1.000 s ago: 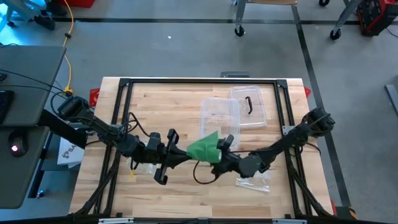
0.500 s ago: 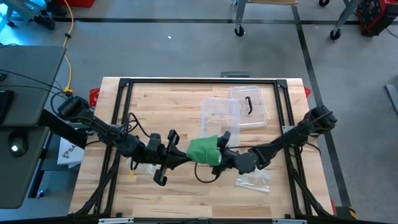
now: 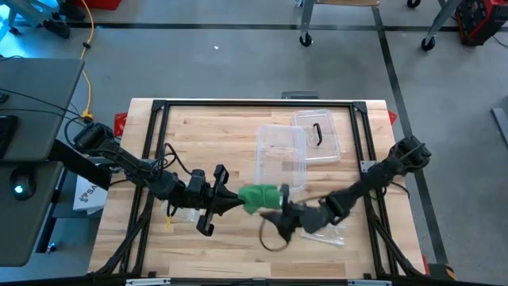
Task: Roll bandage
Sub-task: Roll the green bandage
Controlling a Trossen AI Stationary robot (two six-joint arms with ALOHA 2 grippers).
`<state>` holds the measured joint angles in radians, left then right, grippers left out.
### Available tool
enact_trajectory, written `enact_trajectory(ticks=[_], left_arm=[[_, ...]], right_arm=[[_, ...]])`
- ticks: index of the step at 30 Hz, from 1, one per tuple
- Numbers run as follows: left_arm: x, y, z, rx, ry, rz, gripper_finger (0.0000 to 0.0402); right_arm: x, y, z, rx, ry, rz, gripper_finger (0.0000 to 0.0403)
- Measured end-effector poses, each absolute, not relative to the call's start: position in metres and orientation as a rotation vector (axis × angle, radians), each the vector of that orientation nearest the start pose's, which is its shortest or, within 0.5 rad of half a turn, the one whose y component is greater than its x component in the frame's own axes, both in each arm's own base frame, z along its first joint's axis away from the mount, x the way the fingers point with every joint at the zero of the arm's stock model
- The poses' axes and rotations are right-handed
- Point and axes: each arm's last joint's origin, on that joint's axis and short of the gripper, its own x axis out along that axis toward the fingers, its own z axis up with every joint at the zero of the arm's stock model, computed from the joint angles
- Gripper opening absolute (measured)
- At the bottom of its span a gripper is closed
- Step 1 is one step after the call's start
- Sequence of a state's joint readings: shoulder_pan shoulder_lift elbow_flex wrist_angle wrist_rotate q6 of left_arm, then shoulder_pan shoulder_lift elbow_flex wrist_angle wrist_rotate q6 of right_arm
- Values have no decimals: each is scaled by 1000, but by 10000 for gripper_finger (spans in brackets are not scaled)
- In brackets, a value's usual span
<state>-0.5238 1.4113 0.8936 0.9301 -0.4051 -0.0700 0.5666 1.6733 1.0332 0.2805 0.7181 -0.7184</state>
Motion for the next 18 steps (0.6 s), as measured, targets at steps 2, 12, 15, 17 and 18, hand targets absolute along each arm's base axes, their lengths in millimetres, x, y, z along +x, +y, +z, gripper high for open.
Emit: enact_trajectory(ticks=[2,12,15,17,18], left_arm=[[272,-143,333,-246,-368,-126,4],[274,-139,334,-249,-377,-111,4],[274,-137,334,-259,-378,-109,4],[275,-136,334,-262,-378,-106,4],[275,-136,334,-266,-378,-107,4]], right_arm=[[307,193,232,-1005,347,27,263],[278,228,243,-1532,348,-103,263],[285,217,246,-1676,427,-188,263],[292,208,246,-1734,464,-194,263],[295,204,246,-1750,479,-196,263]])
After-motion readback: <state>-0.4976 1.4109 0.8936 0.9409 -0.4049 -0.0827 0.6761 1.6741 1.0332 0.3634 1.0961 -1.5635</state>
